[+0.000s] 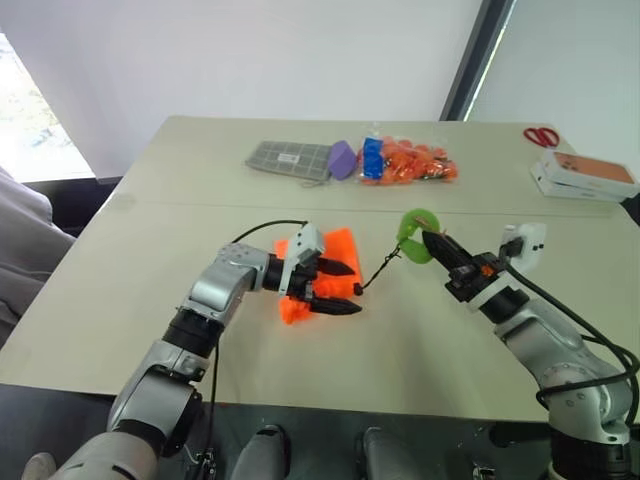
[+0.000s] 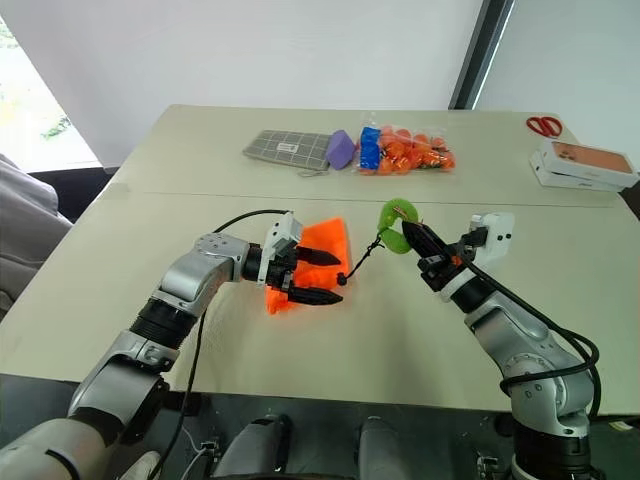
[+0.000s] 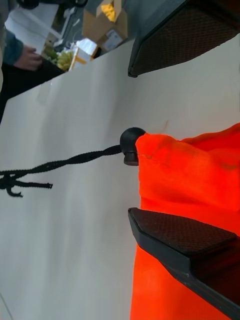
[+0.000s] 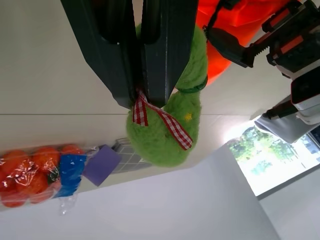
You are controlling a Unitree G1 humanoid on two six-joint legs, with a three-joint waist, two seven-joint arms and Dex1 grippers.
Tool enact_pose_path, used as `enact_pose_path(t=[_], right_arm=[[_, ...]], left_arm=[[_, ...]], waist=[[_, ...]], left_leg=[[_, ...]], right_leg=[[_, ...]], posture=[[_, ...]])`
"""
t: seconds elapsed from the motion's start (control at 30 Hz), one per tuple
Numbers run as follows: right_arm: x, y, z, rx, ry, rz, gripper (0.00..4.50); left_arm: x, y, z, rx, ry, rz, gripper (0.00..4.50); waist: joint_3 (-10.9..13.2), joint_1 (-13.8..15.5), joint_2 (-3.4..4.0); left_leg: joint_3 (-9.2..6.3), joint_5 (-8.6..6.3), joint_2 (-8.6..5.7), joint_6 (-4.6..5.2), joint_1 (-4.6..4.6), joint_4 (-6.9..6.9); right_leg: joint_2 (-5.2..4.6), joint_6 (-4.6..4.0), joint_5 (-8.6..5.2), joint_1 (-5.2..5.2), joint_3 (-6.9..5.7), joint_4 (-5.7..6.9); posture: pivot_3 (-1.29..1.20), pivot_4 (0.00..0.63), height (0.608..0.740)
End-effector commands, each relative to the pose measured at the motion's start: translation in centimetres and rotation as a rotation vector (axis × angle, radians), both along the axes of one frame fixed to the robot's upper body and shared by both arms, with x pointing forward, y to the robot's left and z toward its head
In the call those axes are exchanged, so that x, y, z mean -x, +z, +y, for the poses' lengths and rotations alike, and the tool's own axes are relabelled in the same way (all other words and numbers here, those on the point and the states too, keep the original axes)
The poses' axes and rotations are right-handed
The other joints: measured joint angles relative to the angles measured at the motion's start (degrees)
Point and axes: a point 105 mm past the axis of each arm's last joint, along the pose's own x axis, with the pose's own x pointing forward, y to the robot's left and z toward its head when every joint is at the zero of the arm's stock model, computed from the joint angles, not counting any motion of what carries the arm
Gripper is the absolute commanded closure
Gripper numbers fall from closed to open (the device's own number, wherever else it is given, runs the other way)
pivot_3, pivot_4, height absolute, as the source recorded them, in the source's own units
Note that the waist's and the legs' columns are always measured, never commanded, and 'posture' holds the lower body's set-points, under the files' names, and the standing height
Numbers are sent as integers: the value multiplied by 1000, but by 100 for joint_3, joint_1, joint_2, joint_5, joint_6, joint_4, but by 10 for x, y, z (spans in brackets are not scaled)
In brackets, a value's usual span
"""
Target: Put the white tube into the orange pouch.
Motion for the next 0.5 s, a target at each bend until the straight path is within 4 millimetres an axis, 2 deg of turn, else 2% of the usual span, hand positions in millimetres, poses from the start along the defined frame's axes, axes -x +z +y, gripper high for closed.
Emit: enact_pose_path(t=[0.03, 0.17, 0.5], right_arm=[[2, 22, 0, -28, -9, -95, 4488], [11, 37, 14, -60, 73, -149, 4488], [11, 39, 23, -44, 123, -150, 4488]], left_arm=[[2, 13, -1, 43, 1, -40, 16], [8, 15, 0, 59, -7, -38, 16], [8, 18, 5, 100, 48, 5, 16]], waist=[[0, -2, 0], [0, 3, 0], [0, 8, 0]], left_leg=[[0, 0, 0, 0, 0, 0], [0, 0, 0, 0, 1, 0], [-1, 0, 0, 0, 1, 2]], right_leg=[[0, 0, 0, 0, 0, 0], [0, 0, 0, 1, 0, 1], [0, -1, 0, 2, 0, 1]], posture=[[0, 150, 724], [0, 150, 724], [0, 150, 724]])
